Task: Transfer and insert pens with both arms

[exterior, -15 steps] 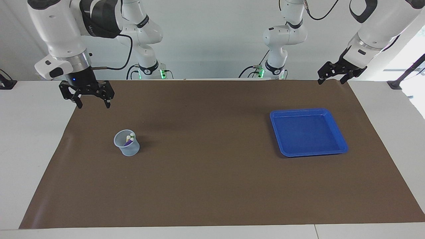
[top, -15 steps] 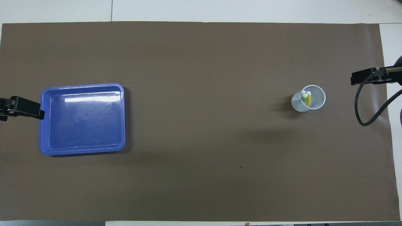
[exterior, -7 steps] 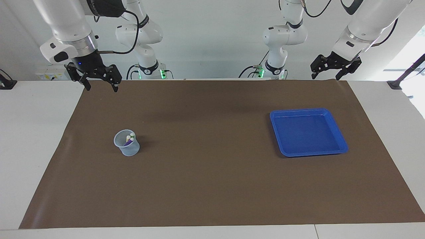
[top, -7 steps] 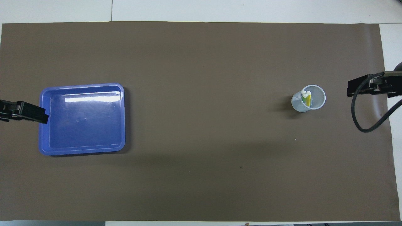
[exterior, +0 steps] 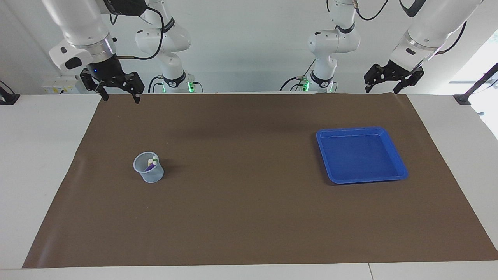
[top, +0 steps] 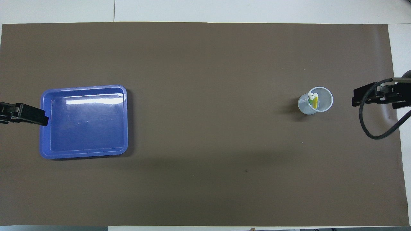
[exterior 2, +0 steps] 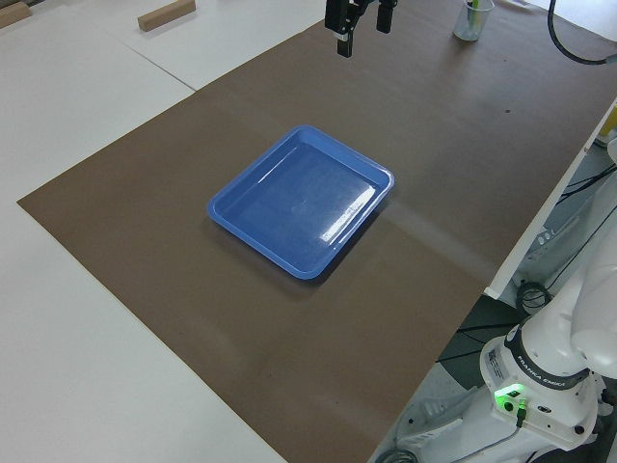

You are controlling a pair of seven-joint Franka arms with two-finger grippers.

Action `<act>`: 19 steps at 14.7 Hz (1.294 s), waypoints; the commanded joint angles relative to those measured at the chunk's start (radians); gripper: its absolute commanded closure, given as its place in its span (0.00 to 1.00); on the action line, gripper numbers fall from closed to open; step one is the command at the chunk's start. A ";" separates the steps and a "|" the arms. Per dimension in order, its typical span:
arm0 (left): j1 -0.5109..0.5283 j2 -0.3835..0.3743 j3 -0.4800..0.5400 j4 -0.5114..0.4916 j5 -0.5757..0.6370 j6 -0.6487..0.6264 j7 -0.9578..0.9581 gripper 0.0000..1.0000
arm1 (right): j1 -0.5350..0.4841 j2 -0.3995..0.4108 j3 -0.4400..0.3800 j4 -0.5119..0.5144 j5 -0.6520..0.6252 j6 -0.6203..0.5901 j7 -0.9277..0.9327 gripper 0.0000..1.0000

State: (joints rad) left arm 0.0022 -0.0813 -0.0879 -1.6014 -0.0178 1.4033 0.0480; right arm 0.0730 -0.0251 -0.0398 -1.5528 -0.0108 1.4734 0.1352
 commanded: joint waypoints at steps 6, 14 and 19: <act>0.005 -0.014 0.011 -0.005 0.015 0.016 0.006 0.00 | -0.016 -0.021 0.001 -0.036 0.035 0.018 0.012 0.00; 0.004 -0.014 0.011 -0.008 0.015 0.013 0.007 0.00 | -0.055 -0.027 0.020 -0.050 0.002 0.035 0.003 0.00; 0.004 -0.015 0.011 -0.006 0.015 0.013 0.009 0.00 | -0.041 -0.030 0.020 -0.055 -0.018 0.048 0.003 0.00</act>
State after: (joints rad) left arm 0.0060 -0.0819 -0.0785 -1.6014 -0.0178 1.4081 0.0480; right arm 0.0362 -0.0278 -0.0302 -1.5721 -0.0128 1.4955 0.1359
